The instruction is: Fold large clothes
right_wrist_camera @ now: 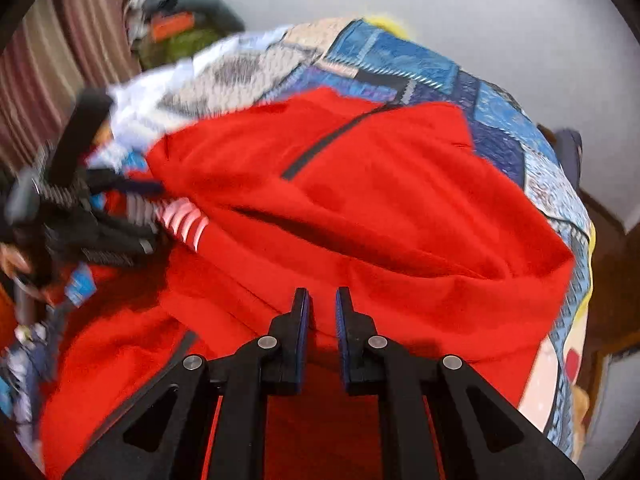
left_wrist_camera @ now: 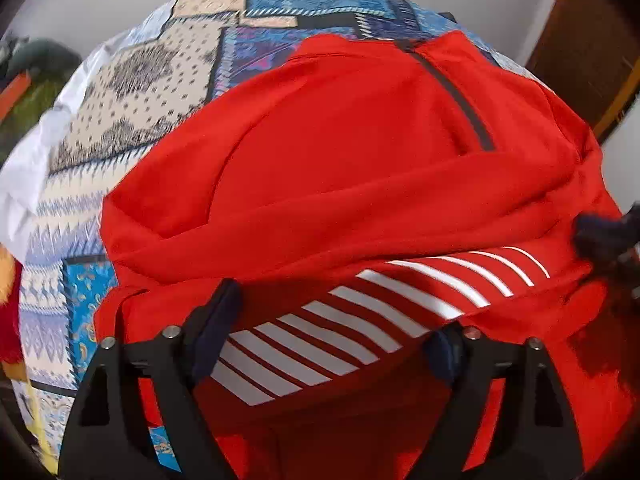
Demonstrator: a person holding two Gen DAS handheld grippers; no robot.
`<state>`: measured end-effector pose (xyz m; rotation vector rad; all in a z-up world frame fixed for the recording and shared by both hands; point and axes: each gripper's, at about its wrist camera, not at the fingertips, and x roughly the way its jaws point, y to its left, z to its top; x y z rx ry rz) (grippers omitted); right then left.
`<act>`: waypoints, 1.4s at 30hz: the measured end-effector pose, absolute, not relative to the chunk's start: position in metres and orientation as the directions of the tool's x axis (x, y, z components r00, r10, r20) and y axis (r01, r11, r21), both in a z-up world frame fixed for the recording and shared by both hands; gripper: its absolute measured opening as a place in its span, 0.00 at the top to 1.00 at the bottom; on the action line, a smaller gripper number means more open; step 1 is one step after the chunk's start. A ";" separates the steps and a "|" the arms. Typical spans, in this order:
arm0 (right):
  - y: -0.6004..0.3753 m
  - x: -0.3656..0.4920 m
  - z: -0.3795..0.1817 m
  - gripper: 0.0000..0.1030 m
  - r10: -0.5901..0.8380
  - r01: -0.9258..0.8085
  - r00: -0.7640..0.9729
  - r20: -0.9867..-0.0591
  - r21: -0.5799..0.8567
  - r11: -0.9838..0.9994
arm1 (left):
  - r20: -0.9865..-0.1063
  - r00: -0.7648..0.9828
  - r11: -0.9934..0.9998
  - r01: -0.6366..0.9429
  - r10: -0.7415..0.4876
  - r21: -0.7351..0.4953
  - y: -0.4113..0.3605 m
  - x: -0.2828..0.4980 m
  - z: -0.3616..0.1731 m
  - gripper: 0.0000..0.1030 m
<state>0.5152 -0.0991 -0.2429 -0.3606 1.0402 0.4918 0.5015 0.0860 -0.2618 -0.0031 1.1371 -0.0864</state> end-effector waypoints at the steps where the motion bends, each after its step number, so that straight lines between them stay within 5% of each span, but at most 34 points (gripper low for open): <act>1: -0.093 0.518 -0.256 0.92 0.165 -0.552 0.423 -0.891 -0.109 0.827 | -0.909 0.412 0.997 0.053 -0.067 -0.049 0.089 0.502 -0.266 0.11; 9: -0.093 0.511 -0.261 0.91 0.030 -0.505 0.546 -0.837 -0.301 0.809 | -0.921 0.386 0.999 0.003 -0.047 -0.050 0.102 0.502 -0.288 0.00; 10: -0.095 0.510 -0.261 0.80 0.000 -0.490 0.571 -0.821 -0.341 0.803 | -0.922 0.383 0.998 -0.005 -0.051 -0.057 0.104 0.501 -0.290 0.00; 11: -0.099 0.509 -0.261 0.47 -0.053 -0.447 0.610 -0.790 -0.399 0.801 | -0.922 0.384 0.998 -0.009 -0.049 -0.057 0.105 0.501 -0.291 0.00; 13: -0.113 0.509 -0.261 0.01 -0.139 -0.363 0.668 -0.731 -0.483 0.797 | -0.919 0.395 1.000 -0.003 -0.022 -0.025 0.103 0.498 -0.292 0.00; 17: -0.152 0.517 -0.252 0.00 -0.022 -0.371 0.551 -0.834 -0.269 0.889 | -0.920 0.392 0.999 0.024 0.017 0.029 0.102 0.491 -0.286 0.00; 20: -0.170 0.508 -0.238 0.00 0.022 -0.366 0.555 -0.831 -0.220 0.904 | -0.912 0.411 0.997 0.064 0.013 0.043 0.113 0.480 -0.268 0.08; 24: -0.188 0.500 -0.213 0.00 0.125 -0.370 0.555 -0.822 -0.110 0.923 | -0.871 0.486 0.995 0.094 -0.069 -0.026 0.138 0.454 -0.226 0.08; 27: -0.199 0.502 -0.200 0.00 0.188 -0.352 0.536 -0.823 -0.015 0.936 | -0.834 0.551 0.997 0.071 -0.008 0.037 0.158 0.441 -0.205 0.07; 35: -0.209 0.542 -0.236 0.00 0.118 -0.239 0.457 -0.882 0.005 0.971 | -0.895 0.395 0.977 -0.047 0.208 0.206 0.184 0.472 -0.265 0.06; 39: -0.210 0.553 -0.258 0.00 0.000 -0.223 0.481 -0.877 -0.122 0.967 | -0.896 0.421 0.985 -0.150 0.142 0.085 0.196 0.491 -0.262 0.06; 42: -0.219 0.557 -0.262 0.00 0.043 -0.221 0.481 -0.876 -0.074 0.972 | -0.897 0.425 0.975 -0.221 0.121 0.027 0.205 0.502 -0.263 0.06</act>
